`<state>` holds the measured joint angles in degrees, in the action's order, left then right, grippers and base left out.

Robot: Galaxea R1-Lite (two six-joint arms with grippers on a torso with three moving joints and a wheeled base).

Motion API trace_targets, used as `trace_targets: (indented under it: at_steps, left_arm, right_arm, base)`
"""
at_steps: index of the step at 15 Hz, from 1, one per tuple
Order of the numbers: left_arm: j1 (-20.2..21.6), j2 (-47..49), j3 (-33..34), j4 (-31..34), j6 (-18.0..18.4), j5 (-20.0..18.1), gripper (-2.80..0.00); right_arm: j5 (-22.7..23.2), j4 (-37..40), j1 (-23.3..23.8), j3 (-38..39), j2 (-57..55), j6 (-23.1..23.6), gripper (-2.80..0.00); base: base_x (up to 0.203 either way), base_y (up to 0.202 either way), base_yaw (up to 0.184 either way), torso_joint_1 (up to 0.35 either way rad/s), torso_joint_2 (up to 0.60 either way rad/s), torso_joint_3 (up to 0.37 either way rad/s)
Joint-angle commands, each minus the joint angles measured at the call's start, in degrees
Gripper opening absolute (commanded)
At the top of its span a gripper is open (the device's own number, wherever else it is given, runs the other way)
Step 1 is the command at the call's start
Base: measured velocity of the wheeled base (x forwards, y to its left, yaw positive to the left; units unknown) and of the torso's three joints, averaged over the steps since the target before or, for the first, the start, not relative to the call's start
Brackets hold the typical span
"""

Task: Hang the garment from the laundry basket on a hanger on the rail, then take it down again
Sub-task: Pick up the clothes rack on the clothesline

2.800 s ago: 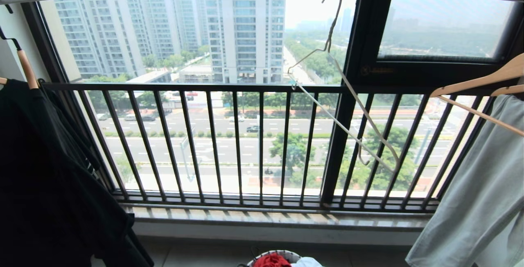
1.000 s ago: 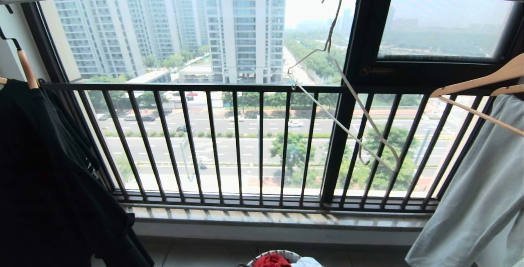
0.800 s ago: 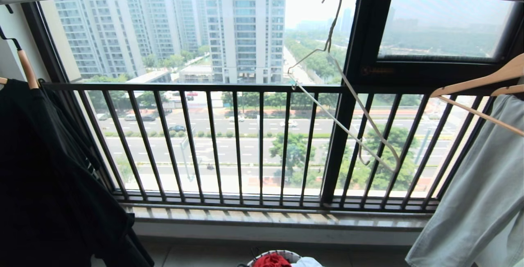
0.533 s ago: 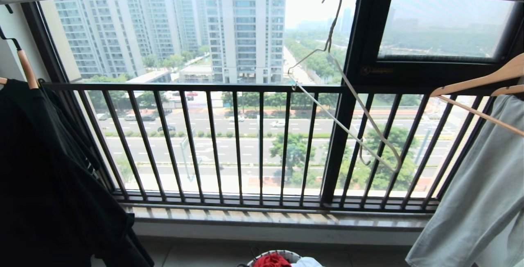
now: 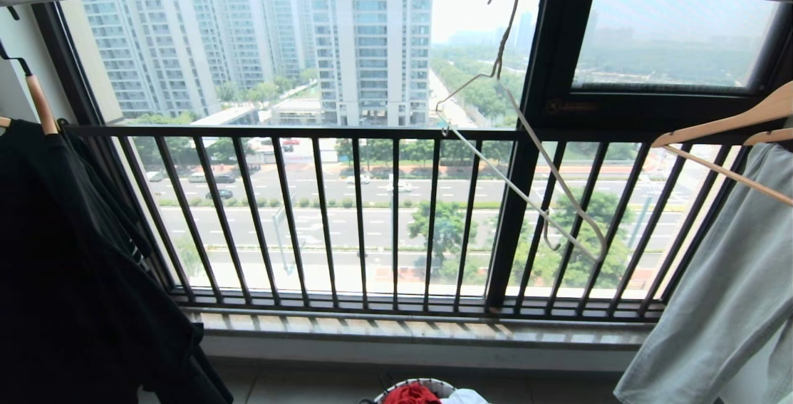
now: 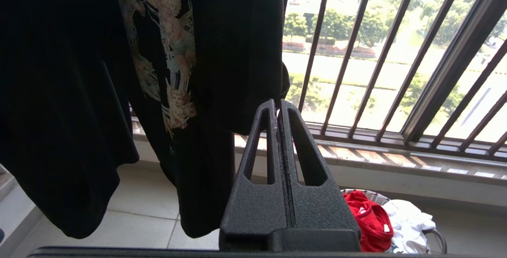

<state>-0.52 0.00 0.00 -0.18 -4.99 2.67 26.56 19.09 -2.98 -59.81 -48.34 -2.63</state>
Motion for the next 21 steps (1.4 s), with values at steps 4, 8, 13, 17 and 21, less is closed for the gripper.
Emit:
trace_targets:
  at_steps: [4, 8, 13, 17, 21]
  left_arm:
    - [0.0, 0.09, 0.0, -0.08, -0.02, 0.05, -2.8]
    - [0.0, 0.05, 0.0, -0.02, -0.11, 0.05, -2.8]
    - [0.0, 0.09, 0.0, 0.01, -0.02, 0.05, -2.8]
    - [0.0, 0.0, 0.0, -0.06, -0.05, 0.05, -2.8]
    - [0.0, 0.09, 0.0, -0.08, -0.02, 0.05, -2.8]
  right_arm:
    - [-4.12, 0.32, -10.35, -12.16, -14.24, -5.17, -2.8]
    - [-19.47, 0.4, -24.29, -20.11, -21.95, -5.61, -2.8]
    - [-39.09, 5.41, -36.06, -29.35, -30.89, -7.67, -2.8]
    - [-48.03, 5.78, -42.32, -32.42, -36.16, -11.17, 0.0]
    - [-51.46, 5.7, -44.13, -35.43, -40.69, -11.57, 0.0]
  base:
    - [0.0, 0.0, 0.0, 0.0, 0.0, 0.0]
    - [0.0, 0.0, 0.0, 0.0, 0.0, 0.0]
    - [0.0, 0.0, 0.0, 0.0, 0.0, 0.0]
    - [0.0, 0.0, 0.0, 0.0, 0.0, 0.0]
    - [0.0, 0.0, 0.0, 0.0, 0.0, 0.0]
